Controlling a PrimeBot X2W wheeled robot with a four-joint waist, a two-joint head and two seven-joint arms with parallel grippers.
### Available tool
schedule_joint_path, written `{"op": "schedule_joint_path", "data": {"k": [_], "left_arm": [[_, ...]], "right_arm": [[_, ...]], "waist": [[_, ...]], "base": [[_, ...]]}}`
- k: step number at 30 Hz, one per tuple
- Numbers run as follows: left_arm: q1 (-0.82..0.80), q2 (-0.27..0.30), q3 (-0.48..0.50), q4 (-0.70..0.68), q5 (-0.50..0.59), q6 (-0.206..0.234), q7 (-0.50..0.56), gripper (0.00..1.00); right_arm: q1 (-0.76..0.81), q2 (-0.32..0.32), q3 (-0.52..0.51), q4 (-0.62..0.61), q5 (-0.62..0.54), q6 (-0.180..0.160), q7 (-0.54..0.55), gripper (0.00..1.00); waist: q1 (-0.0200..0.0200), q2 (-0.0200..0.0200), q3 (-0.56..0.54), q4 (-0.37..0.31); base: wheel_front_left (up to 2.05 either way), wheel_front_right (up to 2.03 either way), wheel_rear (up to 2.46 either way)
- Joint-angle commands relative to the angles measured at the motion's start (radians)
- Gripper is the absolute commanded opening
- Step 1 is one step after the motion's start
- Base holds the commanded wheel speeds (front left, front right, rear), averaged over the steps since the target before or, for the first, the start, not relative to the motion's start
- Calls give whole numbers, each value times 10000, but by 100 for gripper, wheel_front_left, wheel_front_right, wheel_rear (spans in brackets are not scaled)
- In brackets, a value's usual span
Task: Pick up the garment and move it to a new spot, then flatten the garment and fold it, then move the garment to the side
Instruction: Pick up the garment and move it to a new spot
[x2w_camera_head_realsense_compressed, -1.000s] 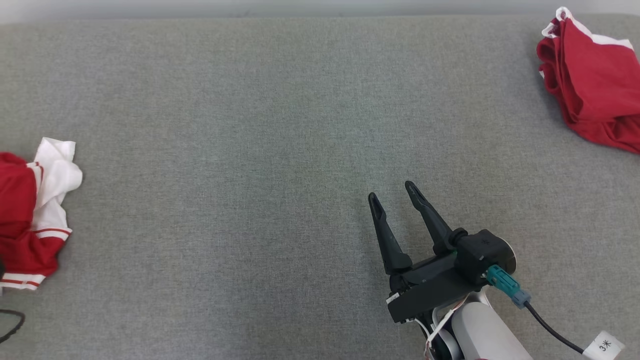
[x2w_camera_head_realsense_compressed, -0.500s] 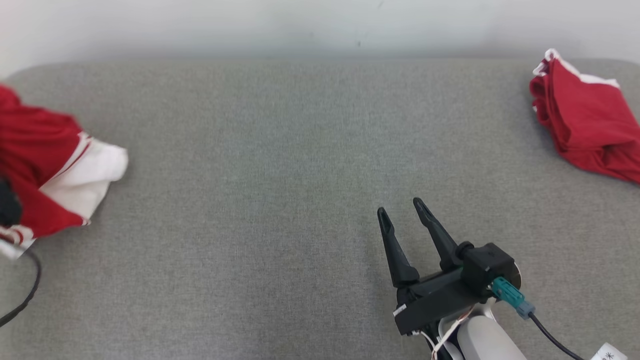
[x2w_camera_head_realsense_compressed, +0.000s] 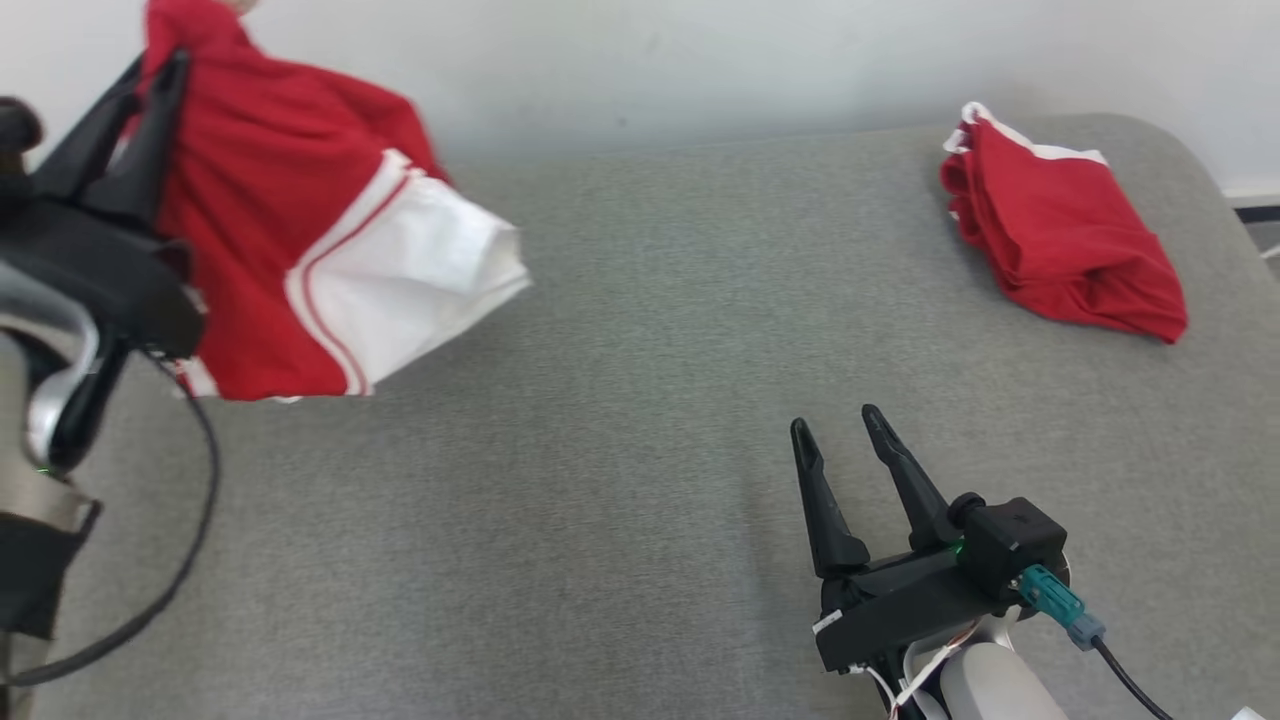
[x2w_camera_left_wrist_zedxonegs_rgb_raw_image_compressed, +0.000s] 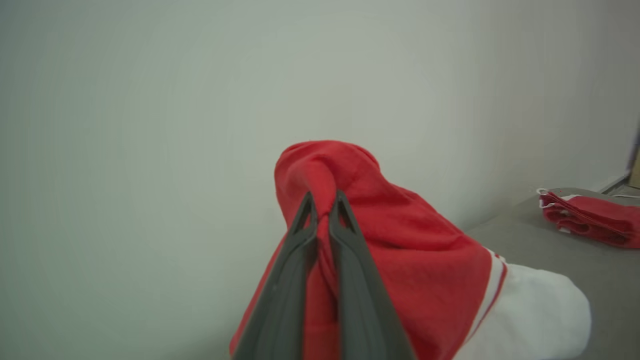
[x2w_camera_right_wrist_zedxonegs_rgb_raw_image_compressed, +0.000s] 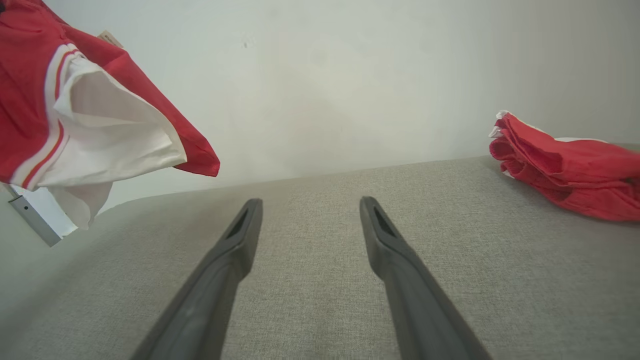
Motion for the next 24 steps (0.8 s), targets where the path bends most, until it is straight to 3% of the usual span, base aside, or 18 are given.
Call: {"op": "schedule_joint_path", "data": {"k": [1, 12, 20, 24], "left_arm": [[-124, -90, -70, -212, -19, 11, 56, 0], [1334, -1000, -812, -1287, -266, 433, 21, 0], [2988, -1666, -1371, -586, -550, 496, -691, 0], [3402, -1951, -1687, 154, -177, 592, -1633, 0]], "right_arm": [[143, -1, -36, -55, 37, 1, -14, 100], [236, 1, -228, -202, 102, 1, -14, 100], [246, 1, -346, -97, -51, 1, -14, 100], [238, -2, -320, 5, -126, 1, -14, 100]], "waist": [[1, 0, 28, -372], [1, 0, 218, -710], [1, 0, 180, -430], [1, 0, 107, -258]], "base": [[0, 0, 0], [0, 0, 0], [0, 0, 0], [0, 0, 0]]}}
